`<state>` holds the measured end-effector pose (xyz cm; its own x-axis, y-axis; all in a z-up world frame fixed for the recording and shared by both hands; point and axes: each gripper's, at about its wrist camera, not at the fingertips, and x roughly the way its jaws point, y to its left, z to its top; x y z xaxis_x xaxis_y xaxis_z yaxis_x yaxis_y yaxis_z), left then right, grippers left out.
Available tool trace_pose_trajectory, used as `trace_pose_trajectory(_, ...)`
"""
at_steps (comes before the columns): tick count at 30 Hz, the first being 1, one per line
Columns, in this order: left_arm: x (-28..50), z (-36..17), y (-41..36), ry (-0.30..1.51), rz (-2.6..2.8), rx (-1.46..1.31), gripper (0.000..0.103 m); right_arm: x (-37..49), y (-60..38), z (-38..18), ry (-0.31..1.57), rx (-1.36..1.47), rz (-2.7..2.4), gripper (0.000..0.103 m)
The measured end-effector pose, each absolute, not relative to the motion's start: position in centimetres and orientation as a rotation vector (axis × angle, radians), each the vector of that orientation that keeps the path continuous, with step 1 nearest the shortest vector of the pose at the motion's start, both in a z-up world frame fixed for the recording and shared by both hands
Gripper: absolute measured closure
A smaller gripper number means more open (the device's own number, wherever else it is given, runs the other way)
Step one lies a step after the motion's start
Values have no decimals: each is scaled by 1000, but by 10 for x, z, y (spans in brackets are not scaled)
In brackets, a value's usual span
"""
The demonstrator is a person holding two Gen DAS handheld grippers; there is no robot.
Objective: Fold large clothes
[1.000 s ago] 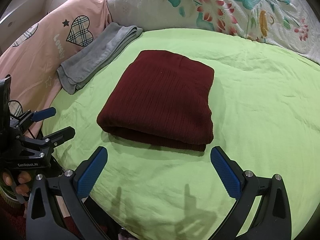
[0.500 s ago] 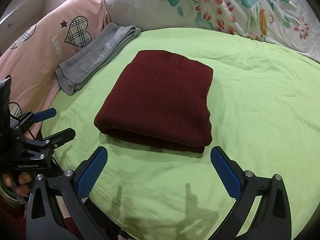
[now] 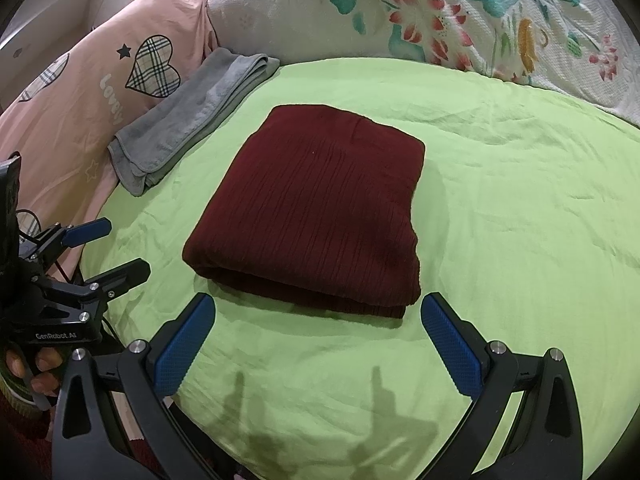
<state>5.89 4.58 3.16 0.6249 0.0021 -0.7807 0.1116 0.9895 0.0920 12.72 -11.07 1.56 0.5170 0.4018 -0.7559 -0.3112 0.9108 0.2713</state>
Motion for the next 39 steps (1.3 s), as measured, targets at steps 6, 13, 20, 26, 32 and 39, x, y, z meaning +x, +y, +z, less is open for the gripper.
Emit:
trace_pose_trajectory(6, 58, 34, 44, 885, -59, 140, 5, 132, -111, 16, 933, 107, 429, 1)
trace_pose_trajectory(13, 61, 34, 44, 883, -54, 140, 5, 132, -111, 16, 932, 107, 428, 1)
trace_pose_trajectory(20, 61, 34, 43, 883, -54, 140, 5, 134, -111, 16, 932, 110, 429, 1)
trace_pose_trajectory(26, 63, 35, 42, 883, -55, 142, 5, 136, -111, 16, 933, 109, 427, 1)
trace_pose_trajectory(32, 63, 35, 41, 882, -56, 142, 5, 137, -111, 16, 933, 109, 429, 1)
trace_pose_trajectory(39, 66, 34, 43, 886, -50, 134, 5, 142, -111, 15, 937, 117, 427, 1)
